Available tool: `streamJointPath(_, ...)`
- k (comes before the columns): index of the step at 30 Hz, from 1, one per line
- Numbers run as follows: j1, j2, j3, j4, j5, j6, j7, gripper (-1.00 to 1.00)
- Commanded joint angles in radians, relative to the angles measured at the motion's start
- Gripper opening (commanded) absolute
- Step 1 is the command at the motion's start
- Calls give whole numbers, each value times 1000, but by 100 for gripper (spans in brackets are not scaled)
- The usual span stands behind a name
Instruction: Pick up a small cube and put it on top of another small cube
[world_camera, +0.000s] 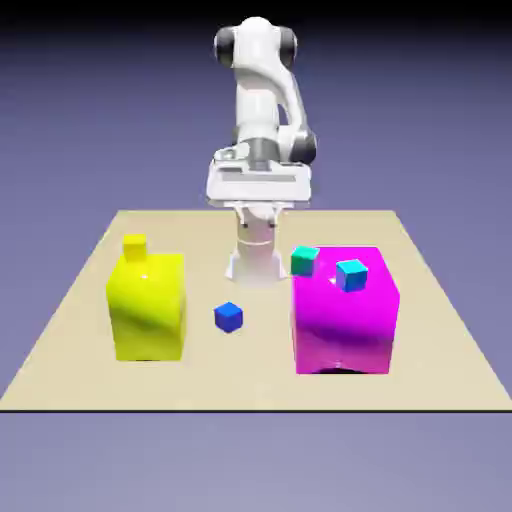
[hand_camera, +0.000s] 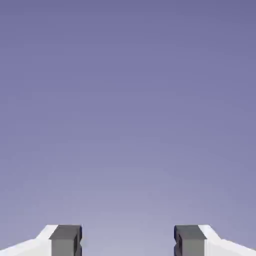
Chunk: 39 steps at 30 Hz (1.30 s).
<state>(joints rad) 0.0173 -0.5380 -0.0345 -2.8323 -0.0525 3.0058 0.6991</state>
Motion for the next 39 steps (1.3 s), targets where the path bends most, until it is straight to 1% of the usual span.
streamJointPath(1,4,27,-29,-19,-44,-26,-35,0)
streamJointPath(12,53,318,-343,-222,-522,-310,-417,0)
streamJointPath(14,53,319,-345,-223,-524,-312,-419,0)
streamJointPath(25,138,718,-480,-158,-724,29,-243,0)
streamJointPath(26,140,726,-483,-156,-728,36,-239,0)
streamJointPath(27,140,726,-483,-156,-728,36,-239,-100)
streamJointPath(28,140,726,-483,-156,-728,36,-239,-100)
streamJointPath(39,55,328,-348,-222,-528,-304,-415,-100)
